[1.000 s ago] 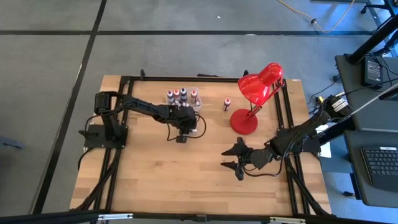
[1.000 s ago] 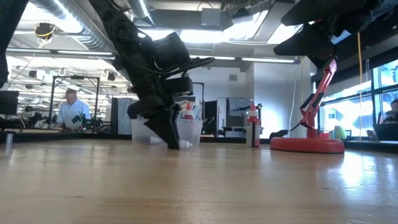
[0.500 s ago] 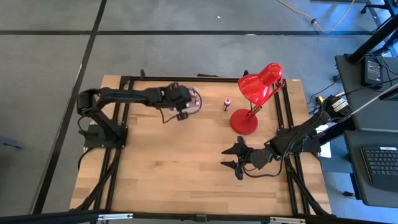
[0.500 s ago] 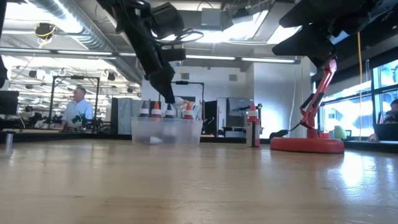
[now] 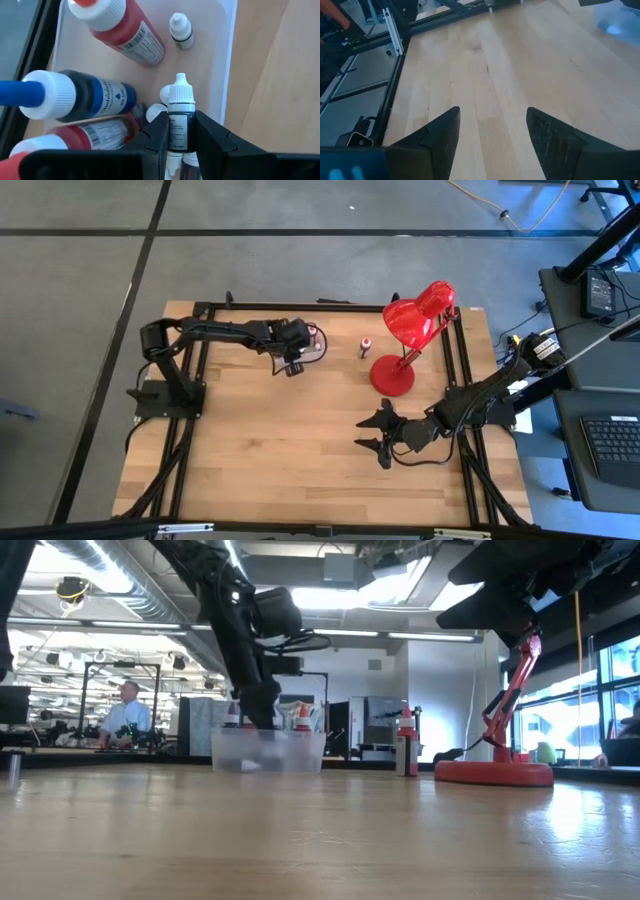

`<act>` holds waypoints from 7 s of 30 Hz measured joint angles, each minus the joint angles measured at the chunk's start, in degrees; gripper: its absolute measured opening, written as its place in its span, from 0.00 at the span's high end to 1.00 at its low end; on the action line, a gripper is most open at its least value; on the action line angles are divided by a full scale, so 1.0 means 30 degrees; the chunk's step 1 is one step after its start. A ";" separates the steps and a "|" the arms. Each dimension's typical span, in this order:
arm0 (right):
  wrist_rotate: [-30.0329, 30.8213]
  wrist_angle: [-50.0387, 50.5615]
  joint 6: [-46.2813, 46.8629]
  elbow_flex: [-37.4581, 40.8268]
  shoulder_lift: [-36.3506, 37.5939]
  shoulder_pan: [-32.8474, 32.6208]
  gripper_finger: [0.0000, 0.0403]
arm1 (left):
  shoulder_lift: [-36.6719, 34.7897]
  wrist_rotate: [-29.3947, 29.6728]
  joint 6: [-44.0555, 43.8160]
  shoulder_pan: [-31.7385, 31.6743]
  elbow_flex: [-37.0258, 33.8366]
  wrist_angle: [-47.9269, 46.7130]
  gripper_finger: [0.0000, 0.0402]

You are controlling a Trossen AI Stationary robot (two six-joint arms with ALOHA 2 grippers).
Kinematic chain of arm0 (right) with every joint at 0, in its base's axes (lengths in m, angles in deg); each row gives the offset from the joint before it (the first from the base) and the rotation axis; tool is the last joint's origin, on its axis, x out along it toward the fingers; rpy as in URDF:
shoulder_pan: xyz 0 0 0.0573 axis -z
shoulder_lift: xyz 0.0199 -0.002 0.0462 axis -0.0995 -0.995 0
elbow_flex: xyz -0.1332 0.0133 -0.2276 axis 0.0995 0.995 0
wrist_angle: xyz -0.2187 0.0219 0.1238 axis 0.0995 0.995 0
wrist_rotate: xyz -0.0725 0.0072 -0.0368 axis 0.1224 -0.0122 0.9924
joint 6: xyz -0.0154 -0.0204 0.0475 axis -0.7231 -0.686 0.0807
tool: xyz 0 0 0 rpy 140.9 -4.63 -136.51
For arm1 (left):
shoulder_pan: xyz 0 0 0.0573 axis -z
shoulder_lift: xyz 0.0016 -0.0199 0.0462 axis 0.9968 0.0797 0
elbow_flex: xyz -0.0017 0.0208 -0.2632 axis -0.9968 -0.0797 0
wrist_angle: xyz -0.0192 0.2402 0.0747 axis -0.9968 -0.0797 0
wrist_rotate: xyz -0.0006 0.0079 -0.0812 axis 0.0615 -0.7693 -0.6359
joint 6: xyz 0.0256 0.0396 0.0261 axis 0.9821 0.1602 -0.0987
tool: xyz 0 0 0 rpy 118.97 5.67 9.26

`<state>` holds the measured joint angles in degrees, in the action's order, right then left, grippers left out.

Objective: Pick & Place food coloring
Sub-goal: Put the small black food coloring bottle into the transparent bin, then put the large pink food coloring bottle into the transparent bin

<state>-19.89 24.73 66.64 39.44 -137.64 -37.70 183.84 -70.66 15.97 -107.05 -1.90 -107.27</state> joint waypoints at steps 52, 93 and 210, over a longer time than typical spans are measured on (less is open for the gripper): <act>0.4000 -0.2118 0.0860 0.0000 0.0000 0.3119 0.42 | -0.5486 -0.3877 -0.4055 0.4617 0.0007 0.1912 0.73; 0.5823 -0.0156 0.4031 -0.0015 -0.1902 1.1984 0.16 | -0.5471 -0.3862 -0.2330 0.8660 0.0007 0.1770 0.74; -0.3010 0.5194 -0.3433 -1.4730 -1.2418 0.4780 0.63 | -0.7798 0.3162 -1.2027 1.9196 0.0010 0.5047 0.73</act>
<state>-28.91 40.32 56.34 -4.75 -174.90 -23.36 160.45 -61.17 -20.11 -49.46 -1.87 -92.13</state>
